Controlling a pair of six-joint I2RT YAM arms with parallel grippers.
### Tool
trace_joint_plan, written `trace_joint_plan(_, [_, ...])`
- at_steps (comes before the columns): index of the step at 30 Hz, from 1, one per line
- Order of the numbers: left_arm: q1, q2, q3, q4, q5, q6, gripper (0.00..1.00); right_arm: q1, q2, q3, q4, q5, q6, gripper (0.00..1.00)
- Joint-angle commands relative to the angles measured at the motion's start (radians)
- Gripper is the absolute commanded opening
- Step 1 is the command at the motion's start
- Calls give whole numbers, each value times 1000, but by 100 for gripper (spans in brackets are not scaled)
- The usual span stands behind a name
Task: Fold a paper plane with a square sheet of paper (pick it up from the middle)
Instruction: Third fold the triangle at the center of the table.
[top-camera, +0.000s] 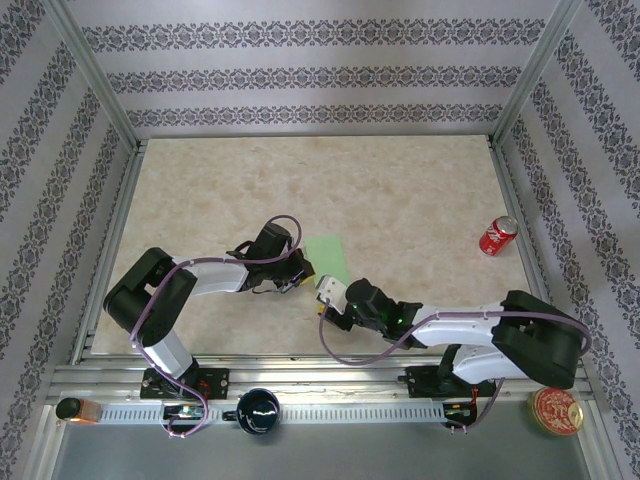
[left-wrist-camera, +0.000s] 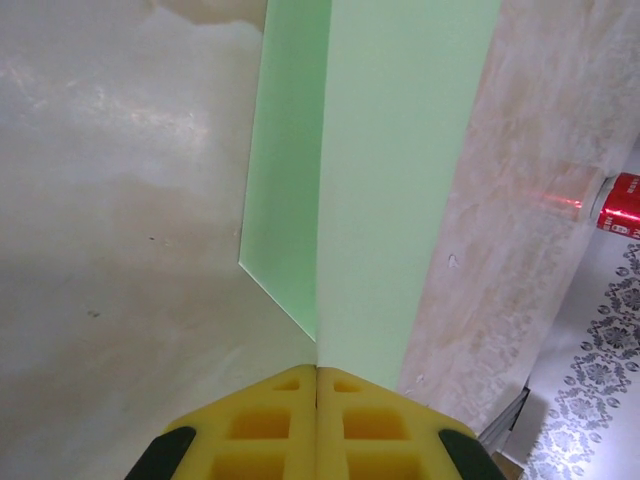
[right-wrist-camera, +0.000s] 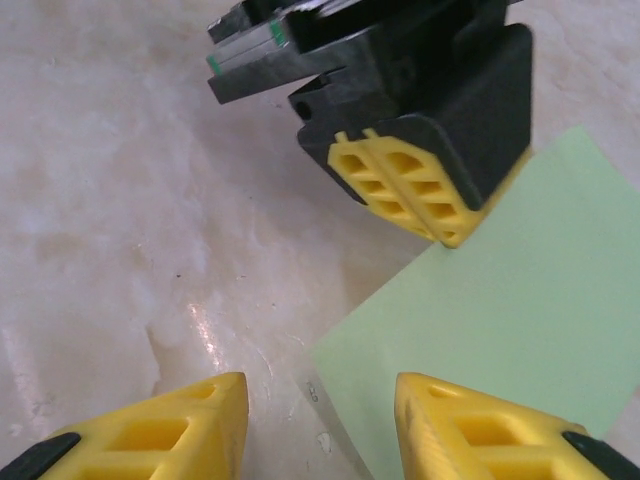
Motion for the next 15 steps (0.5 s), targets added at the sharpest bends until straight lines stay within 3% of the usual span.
trace_joint_plan(1, [-13, -24, -6, 56, 12, -39, 0, 26, 50, 18, 68, 94, -81, 44])
trace_joint_plan(10, [-12, -34, -9, 55, 11, -47, 0, 61, 157, 29, 131, 272, -109, 45])
trace_joint_plan(15, [-11, -31, -7, 57, 13, -50, 0, 61, 188, 44, 152, 291, -111, 40])
